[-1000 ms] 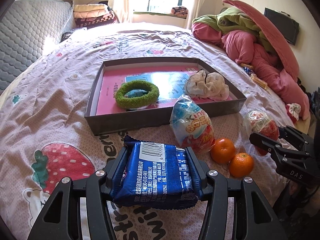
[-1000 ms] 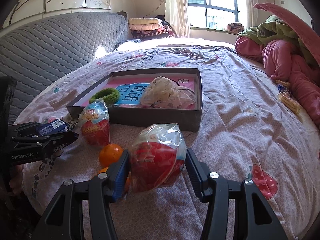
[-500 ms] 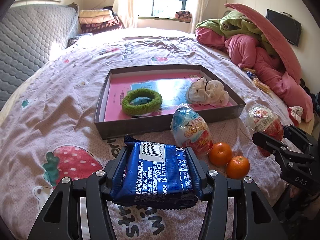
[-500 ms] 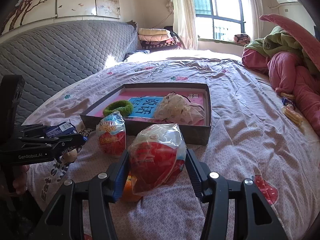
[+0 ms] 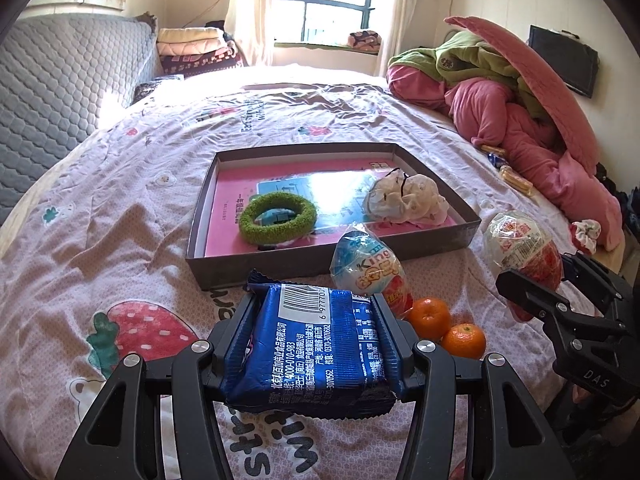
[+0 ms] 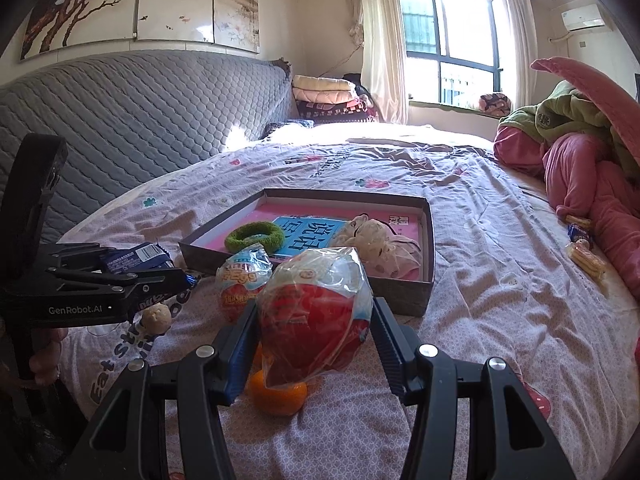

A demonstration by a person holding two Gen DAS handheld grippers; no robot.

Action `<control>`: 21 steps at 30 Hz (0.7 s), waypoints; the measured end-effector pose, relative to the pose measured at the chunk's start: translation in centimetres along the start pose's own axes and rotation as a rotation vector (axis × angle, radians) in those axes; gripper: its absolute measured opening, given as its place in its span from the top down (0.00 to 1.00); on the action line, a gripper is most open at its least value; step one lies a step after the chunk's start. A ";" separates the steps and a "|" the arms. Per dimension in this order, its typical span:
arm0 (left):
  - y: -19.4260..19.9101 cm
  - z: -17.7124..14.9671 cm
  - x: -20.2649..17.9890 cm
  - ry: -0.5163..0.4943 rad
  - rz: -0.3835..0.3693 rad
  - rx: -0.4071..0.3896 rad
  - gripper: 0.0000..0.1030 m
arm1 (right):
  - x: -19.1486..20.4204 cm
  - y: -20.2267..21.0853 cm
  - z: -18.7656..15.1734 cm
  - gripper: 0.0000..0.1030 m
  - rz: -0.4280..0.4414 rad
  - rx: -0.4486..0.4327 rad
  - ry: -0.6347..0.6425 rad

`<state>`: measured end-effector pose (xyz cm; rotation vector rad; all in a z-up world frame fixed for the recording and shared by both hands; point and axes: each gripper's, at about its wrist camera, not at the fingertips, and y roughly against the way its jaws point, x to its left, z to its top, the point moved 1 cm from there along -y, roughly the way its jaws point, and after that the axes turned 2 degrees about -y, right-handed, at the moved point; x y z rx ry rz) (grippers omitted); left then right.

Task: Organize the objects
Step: 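Lift blue packet with left tool while right tool lifts clear bag, then carry blue packet over the tray with left tool while right tool carries clear bag there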

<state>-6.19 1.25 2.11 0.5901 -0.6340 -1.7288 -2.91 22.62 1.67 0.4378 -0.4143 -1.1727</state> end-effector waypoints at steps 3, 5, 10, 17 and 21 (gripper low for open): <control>-0.1 0.1 0.2 0.002 -0.005 -0.005 0.45 | -0.1 0.0 0.2 0.47 0.003 -0.005 -0.009; -0.2 0.2 0.3 0.005 -0.010 -0.009 0.45 | -0.2 0.0 0.3 0.47 -0.002 -0.010 -0.005; -0.5 0.4 0.6 0.016 -0.020 -0.012 0.45 | -0.8 -0.1 0.7 0.47 -0.015 -0.015 -0.015; -1.2 0.8 1.6 0.052 -0.043 -0.001 0.45 | -1.3 -0.5 1.2 0.47 -0.020 -0.022 -0.023; -1.5 1.3 1.8 0.069 -0.053 -0.005 0.45 | -1.5 -0.8 1.5 0.47 -0.023 -0.026 -0.020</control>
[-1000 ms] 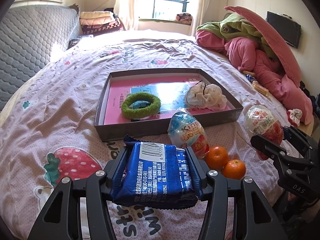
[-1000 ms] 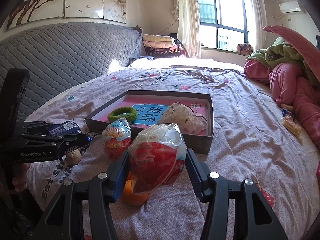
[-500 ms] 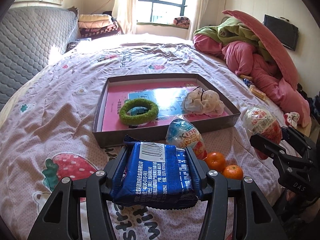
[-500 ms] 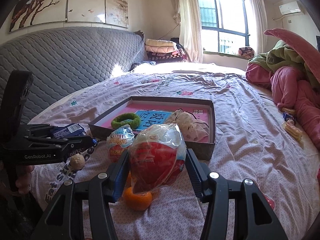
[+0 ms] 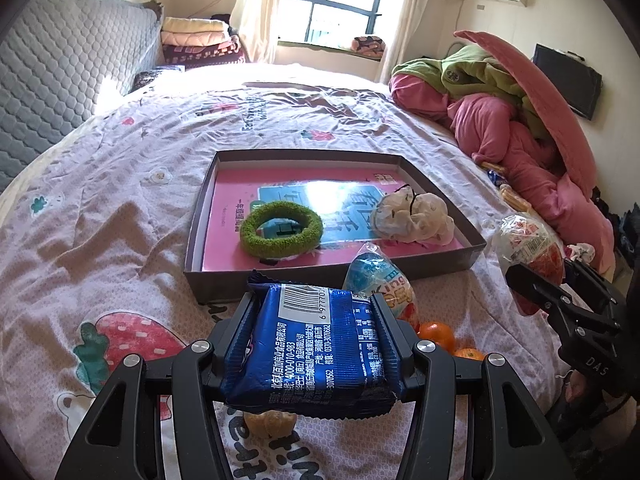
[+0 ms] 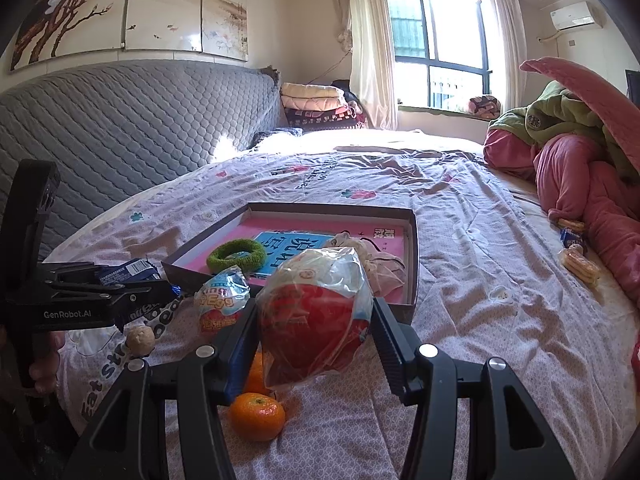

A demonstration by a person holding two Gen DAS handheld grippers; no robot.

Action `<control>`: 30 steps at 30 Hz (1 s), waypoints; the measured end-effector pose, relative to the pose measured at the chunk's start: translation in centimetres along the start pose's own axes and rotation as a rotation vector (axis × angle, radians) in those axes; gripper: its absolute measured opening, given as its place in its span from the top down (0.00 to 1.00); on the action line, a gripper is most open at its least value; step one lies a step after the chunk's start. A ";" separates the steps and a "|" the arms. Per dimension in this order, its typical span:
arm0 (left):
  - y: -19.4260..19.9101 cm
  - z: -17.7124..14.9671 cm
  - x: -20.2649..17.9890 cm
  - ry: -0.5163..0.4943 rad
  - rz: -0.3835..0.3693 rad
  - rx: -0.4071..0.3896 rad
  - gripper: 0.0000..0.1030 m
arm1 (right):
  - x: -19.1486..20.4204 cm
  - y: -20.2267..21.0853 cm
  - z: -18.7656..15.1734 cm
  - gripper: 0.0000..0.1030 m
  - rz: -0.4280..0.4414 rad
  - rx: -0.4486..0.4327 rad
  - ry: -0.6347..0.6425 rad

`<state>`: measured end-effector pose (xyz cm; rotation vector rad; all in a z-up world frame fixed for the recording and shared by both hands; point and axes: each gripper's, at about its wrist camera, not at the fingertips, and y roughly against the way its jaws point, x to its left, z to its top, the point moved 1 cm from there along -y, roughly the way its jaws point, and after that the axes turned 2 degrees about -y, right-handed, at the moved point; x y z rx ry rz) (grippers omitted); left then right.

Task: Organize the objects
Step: 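Carry blue packet over the tray with left tool while right tool carries clear bag there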

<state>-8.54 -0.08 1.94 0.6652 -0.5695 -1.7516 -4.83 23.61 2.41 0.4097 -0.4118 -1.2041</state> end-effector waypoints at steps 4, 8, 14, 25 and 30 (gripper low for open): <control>-0.4 0.7 -0.2 -0.001 -0.001 -0.005 0.45 | 0.0 -0.4 0.5 0.47 0.000 -0.007 0.007; -0.8 1.5 -0.5 -0.005 -0.012 -0.011 0.45 | 0.1 -0.7 0.6 0.47 0.003 -0.006 0.009; -1.0 2.1 -1.1 -0.016 -0.005 -0.020 0.45 | 0.2 -0.9 0.9 0.47 0.007 -0.012 0.013; -1.1 3.3 -1.1 0.002 0.007 -0.035 0.45 | 0.6 -1.6 2.4 0.47 0.021 -0.049 0.028; -1.3 3.6 -1.0 0.017 0.001 -0.035 0.45 | 0.7 -1.9 3.0 0.47 0.030 -0.065 0.031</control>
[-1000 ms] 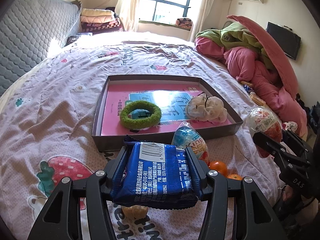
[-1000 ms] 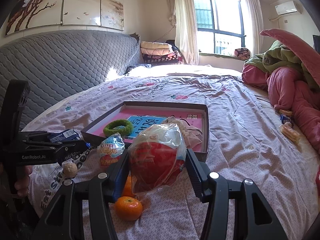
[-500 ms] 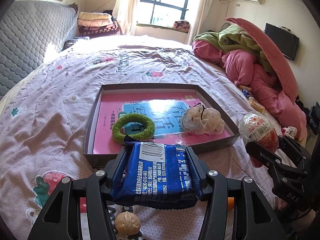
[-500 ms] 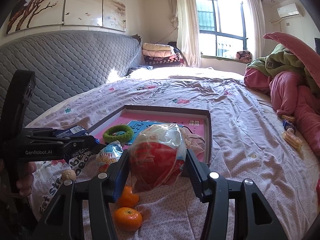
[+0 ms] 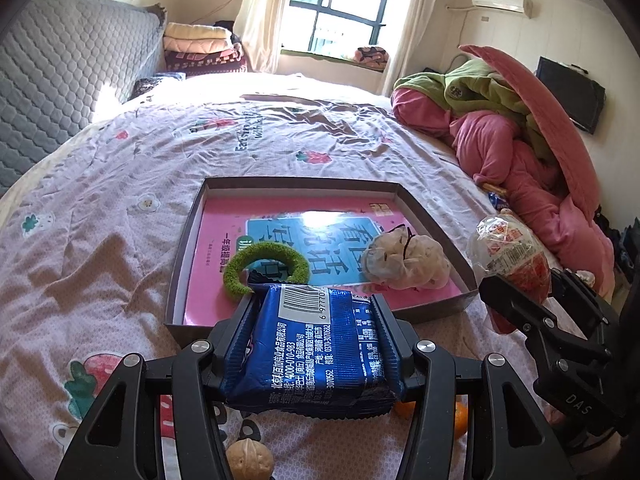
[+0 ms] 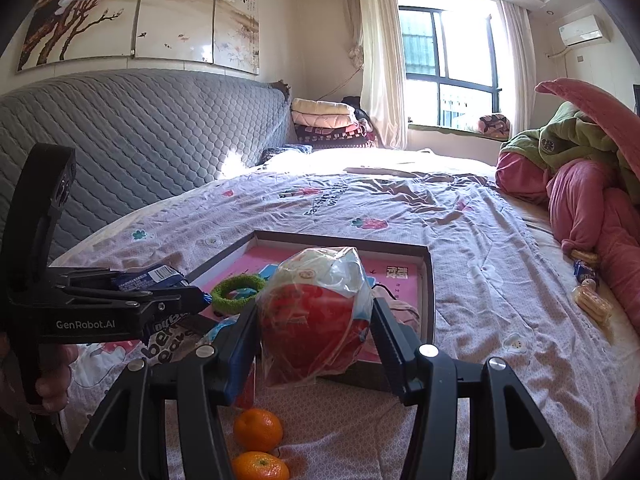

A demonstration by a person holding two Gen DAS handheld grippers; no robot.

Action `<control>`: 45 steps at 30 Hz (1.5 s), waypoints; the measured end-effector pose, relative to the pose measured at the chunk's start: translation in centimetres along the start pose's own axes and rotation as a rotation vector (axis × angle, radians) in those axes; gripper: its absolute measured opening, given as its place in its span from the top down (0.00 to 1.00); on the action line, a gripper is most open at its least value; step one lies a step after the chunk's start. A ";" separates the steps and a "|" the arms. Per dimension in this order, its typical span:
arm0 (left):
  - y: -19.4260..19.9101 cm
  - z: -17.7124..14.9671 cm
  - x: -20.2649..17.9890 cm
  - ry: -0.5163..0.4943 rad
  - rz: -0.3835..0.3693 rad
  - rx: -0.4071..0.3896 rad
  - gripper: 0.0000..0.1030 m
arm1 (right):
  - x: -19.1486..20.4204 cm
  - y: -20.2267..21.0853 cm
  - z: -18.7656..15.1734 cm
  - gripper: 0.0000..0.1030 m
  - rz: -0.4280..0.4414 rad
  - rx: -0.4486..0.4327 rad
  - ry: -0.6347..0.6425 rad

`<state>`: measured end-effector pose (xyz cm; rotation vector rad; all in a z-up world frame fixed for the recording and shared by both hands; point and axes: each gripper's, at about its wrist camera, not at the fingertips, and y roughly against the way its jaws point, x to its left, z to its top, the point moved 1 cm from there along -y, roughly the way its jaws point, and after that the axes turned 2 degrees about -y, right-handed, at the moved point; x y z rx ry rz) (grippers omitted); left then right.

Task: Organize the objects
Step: 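Carry blue packet over the tray with left tool while right tool carries clear bag there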

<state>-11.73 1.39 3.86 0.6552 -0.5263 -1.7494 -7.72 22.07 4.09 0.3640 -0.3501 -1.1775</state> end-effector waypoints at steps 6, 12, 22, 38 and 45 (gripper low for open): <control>-0.2 0.6 0.0 0.009 -0.001 -0.009 0.45 | 0.1 -0.2 0.4 0.47 0.004 -0.007 0.002; -0.3 1.0 0.1 0.016 -0.002 -0.019 0.45 | 0.1 -0.2 0.8 0.47 0.003 -0.019 0.002; -0.7 2.5 1.1 0.032 0.006 -0.039 0.45 | 0.1 -1.2 1.7 0.47 -0.006 -0.028 0.018; -1.7 3.6 2.7 0.053 0.022 -0.064 0.45 | 0.1 -2.5 2.9 0.47 -0.011 -0.052 0.049; -2.3 3.9 3.3 0.055 0.037 -0.061 0.45 | 0.1 -2.9 3.6 0.47 -0.018 -0.059 0.060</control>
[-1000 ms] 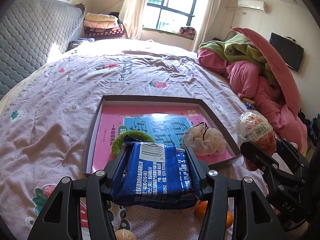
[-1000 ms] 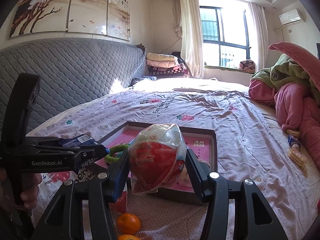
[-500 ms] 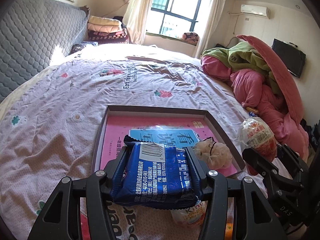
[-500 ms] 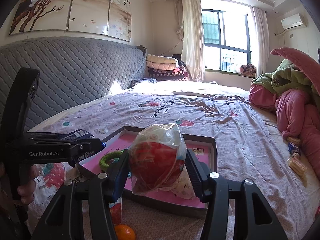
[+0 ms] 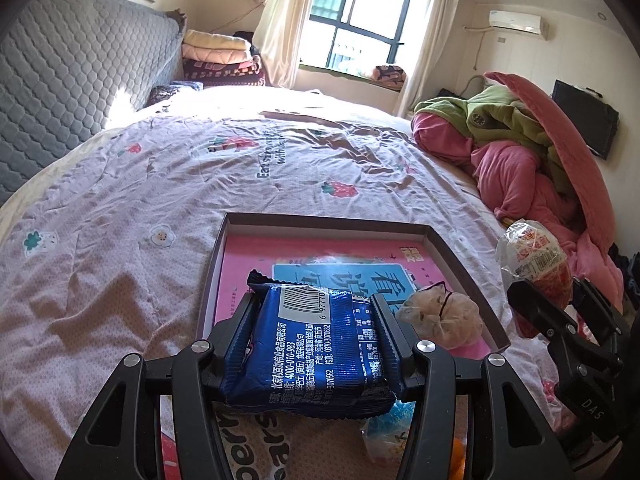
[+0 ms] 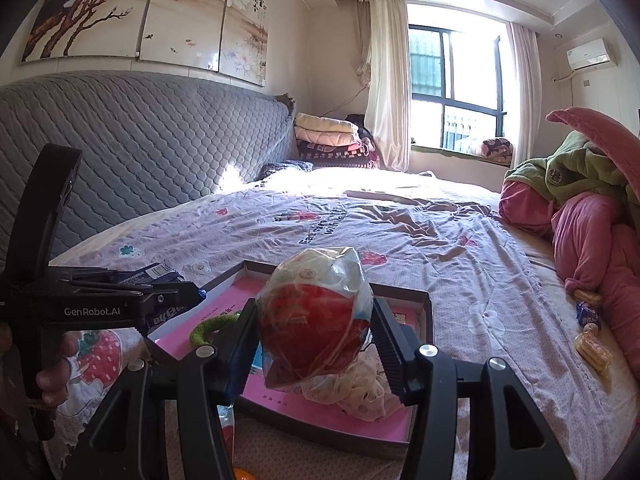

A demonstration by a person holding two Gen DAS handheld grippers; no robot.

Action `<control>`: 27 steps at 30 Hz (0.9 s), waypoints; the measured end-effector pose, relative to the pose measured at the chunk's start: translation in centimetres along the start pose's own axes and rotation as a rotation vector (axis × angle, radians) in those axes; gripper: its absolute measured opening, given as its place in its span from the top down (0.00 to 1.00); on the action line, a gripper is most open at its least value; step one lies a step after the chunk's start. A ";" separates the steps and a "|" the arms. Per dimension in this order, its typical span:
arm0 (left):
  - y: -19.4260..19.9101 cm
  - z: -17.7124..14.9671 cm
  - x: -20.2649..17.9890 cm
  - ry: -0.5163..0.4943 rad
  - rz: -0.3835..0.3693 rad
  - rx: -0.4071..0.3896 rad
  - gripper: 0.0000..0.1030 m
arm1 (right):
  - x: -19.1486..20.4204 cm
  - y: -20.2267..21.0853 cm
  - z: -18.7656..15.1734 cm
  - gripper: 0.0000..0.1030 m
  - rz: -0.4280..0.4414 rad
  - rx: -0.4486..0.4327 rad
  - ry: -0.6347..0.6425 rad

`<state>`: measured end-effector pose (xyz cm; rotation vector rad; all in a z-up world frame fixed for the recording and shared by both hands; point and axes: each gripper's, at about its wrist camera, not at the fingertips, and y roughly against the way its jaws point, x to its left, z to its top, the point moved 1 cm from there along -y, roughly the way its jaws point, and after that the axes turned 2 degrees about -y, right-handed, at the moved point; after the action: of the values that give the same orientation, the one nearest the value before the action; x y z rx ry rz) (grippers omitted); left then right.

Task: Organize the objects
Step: 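Carry blue packet over the tray with left tool while right tool carries clear bag there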

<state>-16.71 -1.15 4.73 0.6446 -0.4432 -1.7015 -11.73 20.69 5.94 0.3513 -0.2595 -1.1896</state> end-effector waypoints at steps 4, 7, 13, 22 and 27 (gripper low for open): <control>-0.4 0.2 0.2 0.005 0.000 -0.001 0.45 | -0.2 -0.1 0.3 0.47 -0.005 -0.008 -0.004; -0.6 0.5 0.2 0.006 -0.001 -0.004 0.45 | -0.5 -0.4 0.3 0.47 -0.006 -0.004 -0.011; -1.0 0.8 0.4 0.003 0.012 -0.014 0.45 | -0.6 -0.5 0.6 0.47 -0.007 -0.009 -0.011; -1.9 0.6 2.1 0.029 0.044 0.008 0.45 | -0.8 -1.0 0.0 0.47 -0.007 0.017 -0.017; -3.0 -0.1 2.8 0.043 0.057 0.046 0.45 | -0.9 -1.4 -0.5 0.47 -0.005 0.040 -0.018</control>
<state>-19.37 -3.18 2.34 0.6939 -0.4670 -1.6253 -13.09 21.12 4.91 0.3768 -0.2986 -1.1938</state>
